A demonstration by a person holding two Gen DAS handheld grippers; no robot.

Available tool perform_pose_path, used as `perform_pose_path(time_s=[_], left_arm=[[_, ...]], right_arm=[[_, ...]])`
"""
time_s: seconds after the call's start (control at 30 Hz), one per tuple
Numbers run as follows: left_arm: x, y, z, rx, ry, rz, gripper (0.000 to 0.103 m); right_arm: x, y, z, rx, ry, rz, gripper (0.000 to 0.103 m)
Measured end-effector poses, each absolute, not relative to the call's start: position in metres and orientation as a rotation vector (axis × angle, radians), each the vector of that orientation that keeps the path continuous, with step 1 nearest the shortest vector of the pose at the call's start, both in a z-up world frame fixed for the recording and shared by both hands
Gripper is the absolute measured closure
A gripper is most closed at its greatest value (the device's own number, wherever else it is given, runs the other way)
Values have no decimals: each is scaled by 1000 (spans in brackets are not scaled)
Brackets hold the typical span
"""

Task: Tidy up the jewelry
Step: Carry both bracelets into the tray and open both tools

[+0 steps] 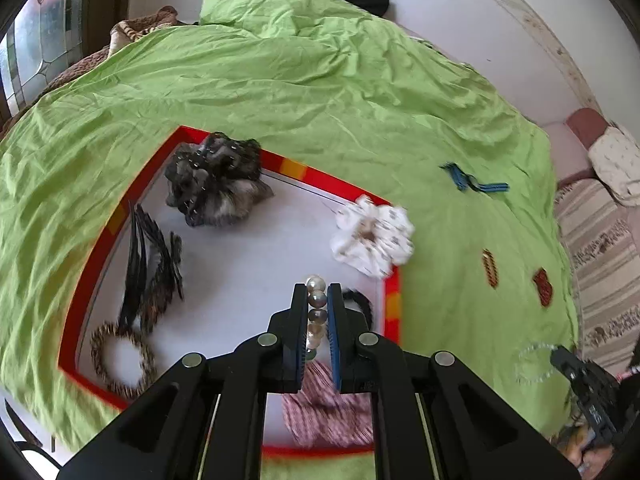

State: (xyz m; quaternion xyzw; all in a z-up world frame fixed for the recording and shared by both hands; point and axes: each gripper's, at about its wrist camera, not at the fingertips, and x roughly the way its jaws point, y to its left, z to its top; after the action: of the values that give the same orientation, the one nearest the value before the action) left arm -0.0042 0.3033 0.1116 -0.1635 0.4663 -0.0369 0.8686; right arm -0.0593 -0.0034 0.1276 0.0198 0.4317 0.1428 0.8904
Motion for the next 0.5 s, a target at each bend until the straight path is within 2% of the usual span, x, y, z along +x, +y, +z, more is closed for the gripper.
perform_pose_path(time_s=[0.27, 0.5], left_arm=[[16, 356, 76, -422, 1001, -9, 94], [22, 387, 64, -452, 1017, -26, 94]], right_arm=[[-12, 72, 120, 21, 950, 384, 97], [23, 158, 113, 135, 1014, 558, 96]])
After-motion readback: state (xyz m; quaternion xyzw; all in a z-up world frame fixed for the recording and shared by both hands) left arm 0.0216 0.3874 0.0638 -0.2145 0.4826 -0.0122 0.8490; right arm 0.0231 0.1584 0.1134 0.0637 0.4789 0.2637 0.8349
